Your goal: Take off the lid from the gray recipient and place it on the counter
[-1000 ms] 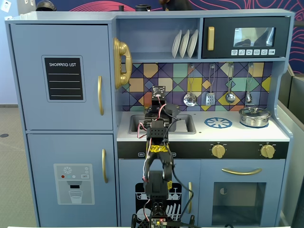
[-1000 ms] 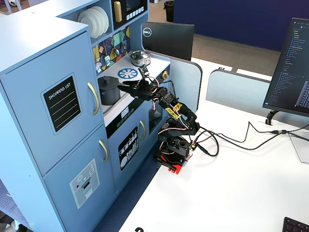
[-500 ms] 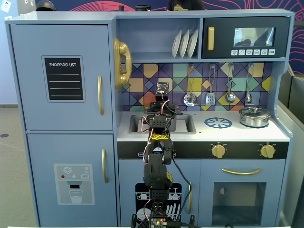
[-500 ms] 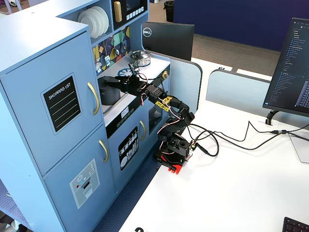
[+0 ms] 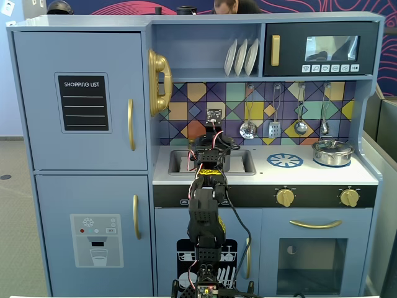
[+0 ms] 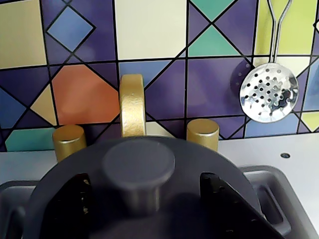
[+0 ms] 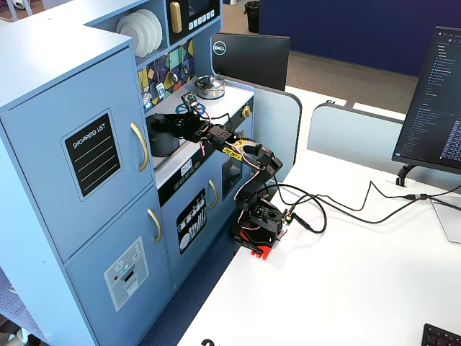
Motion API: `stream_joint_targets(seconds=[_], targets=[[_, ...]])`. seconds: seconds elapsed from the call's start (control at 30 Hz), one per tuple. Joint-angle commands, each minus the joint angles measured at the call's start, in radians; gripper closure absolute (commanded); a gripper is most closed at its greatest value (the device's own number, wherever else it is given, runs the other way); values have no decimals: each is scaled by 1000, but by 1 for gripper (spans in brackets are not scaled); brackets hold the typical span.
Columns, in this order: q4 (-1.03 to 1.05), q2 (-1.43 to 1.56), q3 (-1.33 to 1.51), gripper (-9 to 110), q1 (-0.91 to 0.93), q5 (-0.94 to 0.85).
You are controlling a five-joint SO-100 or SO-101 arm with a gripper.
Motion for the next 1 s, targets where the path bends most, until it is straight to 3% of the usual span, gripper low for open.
stream_joint_targets(seconds=[0.0, 0.27, 0.7, 0.97], targets=[[-37, -28, -95, 84, 9, -14], [-43, -54, -112, 101, -21, -41], [28, -17, -284, 102, -32, -66], [25, -23, -279, 102, 218, -12]])
